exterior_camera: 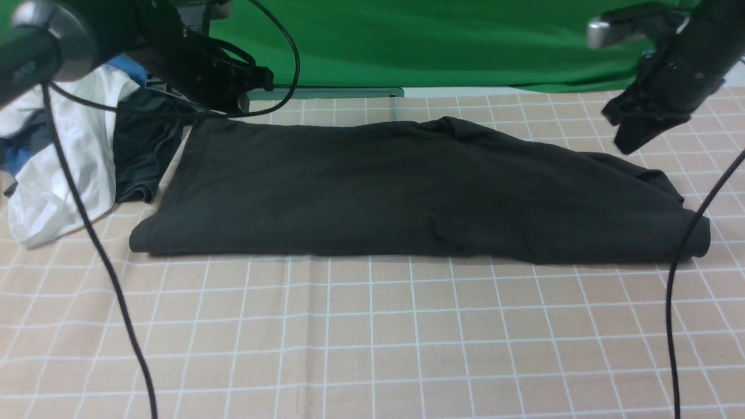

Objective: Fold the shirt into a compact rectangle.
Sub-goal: 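Pull the folded dark garment lengthwise by its ends to straighten it flat on the table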

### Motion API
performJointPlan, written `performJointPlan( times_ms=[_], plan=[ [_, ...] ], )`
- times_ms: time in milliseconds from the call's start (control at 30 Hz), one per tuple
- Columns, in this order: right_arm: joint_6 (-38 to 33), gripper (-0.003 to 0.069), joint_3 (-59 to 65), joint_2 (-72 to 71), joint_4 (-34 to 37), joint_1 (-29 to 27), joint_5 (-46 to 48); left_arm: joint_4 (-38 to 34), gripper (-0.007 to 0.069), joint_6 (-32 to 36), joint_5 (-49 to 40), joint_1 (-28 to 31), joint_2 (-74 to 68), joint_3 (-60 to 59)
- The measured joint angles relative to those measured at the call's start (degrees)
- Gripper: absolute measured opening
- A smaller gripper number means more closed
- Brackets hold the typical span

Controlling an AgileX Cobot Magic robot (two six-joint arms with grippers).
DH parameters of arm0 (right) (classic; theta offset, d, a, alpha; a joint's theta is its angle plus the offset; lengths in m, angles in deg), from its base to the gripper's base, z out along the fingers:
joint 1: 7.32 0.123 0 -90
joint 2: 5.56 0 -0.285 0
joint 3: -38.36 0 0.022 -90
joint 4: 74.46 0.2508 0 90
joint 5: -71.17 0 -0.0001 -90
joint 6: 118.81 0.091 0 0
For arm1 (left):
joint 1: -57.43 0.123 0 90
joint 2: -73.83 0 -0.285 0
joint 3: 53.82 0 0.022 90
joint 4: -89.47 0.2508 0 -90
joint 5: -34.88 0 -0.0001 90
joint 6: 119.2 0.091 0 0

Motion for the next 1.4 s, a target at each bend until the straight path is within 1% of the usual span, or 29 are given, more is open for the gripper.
performJointPlan(
  times_ms=[33, 67, 100, 167, 200, 267, 300, 333, 400, 567, 667, 733, 767, 800, 833, 900, 1033, 1233, 1400],
  plan=[
    [0.24, 0.0121, 0.00, 0.19, -0.21, -0.48, -0.78, -0.10, 0.0018, 0.11, 0.25, -0.05, 0.93, -1.83],
    [0.46, 0.0161, 0.00, 0.66, -0.48, -1.11, -2.20, -0.63, 0.0018, 0.22, 0.81, -0.11, 2.48, -5.05],
    [0.50, 0.0224, 0.00, 1.52, -0.56, -1.66, -3.93, -1.14, 0.0018, 0.40, 1.86, -0.11, 3.47, -8.27],
    [0.20, 0.0313, -0.05, 3.15, -0.68, -1.83, -6.57, -2.45, 0.0018, 0.78, 3.60, -0.05, 4.36, -14.28],
    [-0.03, 0.0337, -0.05, 3.71, -0.68, -1.83, -7.16, -2.62, 0.0018, 0.89, 3.95, -0.05, 4.41, -15.62],
    [-0.98, 0.0411, -0.05, 5.92, -0.62, -1.49, -9.01, -3.19, 0.0018, 1.57, 5.37, -0.05, 4.24, -19.36],
    [-0.98, 0.0411, -0.05, 5.92, -0.62, -1.49, -9.01, -3.27, 0.0018, 1.54, 5.50, -0.05, 4.23, -19.61],
    [-1.56, 0.0437, -0.05, 7.43, -0.62, -1.03, -10.08, -3.50, 0.0018, 1.69, 6.97, -0.05, 4.23, -21.11],
    [-2.35, 0.0447, -0.05, 8.66, -0.62, -0.47, -10.62, -3.69, 0.0018, 1.68, 7.76, -0.05, 4.35, -21.61],
    [-2.89, 0.0452, -0.05, 10.40, -0.39, 0.85, -11.63, -3.89, 0.0018, 1.68, 8.46, -0.05, 4.40, -21.88],
    [-3.39, 0.0423, -0.05, 11.23, -0.39, 1.79, -11.73, -3.89, 0.0018, 1.68, 8.53, -0.05, 4.40, -21.88],
    [-4.33, 0.0296, -0.05, 11.42, -0.44, 2.23, -12.73, -3.89, 0.0018, 1.68, 8.64, -0.05, 4.40, -21.91],
    [-4.32, 0.0283, -0.05, 11.42, -0.39, 2.23, -12.78, -3.89, 0.0018, 1.68, 8.64, -0.05, 4.40, -21.91],
    [-4.37, 0.0171, -0.05, 11.42, -0.34, 2.30, -13.32, -3.89, 0.0018, 1.68, 8.68, -0.05, 4.40, -21.91],
    [-4.37, 0.0120, -0.05, 11.42, -0.34, 2.30, -13.73, -3.89, 0.0018, 1.68, 8.68, -0.05, 4.40, -21.91],
    [-4.37, 0.0059, -0.19, 11.42, -0.46, 2.25, -14.02, -3.92, 0.0018, 1.68, 8.70, -0.05, 4.40, -21.94],
    [-3.41, 0.0050, -1.75, 11.33, -1.23, 1.90, -13.20, -3.92, 0.0018, 1.70, 8.75, -0.05, 4.40, -21.94],
    [1.67, 0.0050, -2.76, 8.15, -4.95, 1.24, -12.94, -3.92, 0.0018, 1.70, 8.95, -0.05, 4.40, -21.94],
    [2.30, 0.0050, -2.93, 7.99, -5.88, 1.10, -12.94, -4.10, 0.0018, 1.70, 9.07, -0.05, 4.40, -21.94]
  ],
)
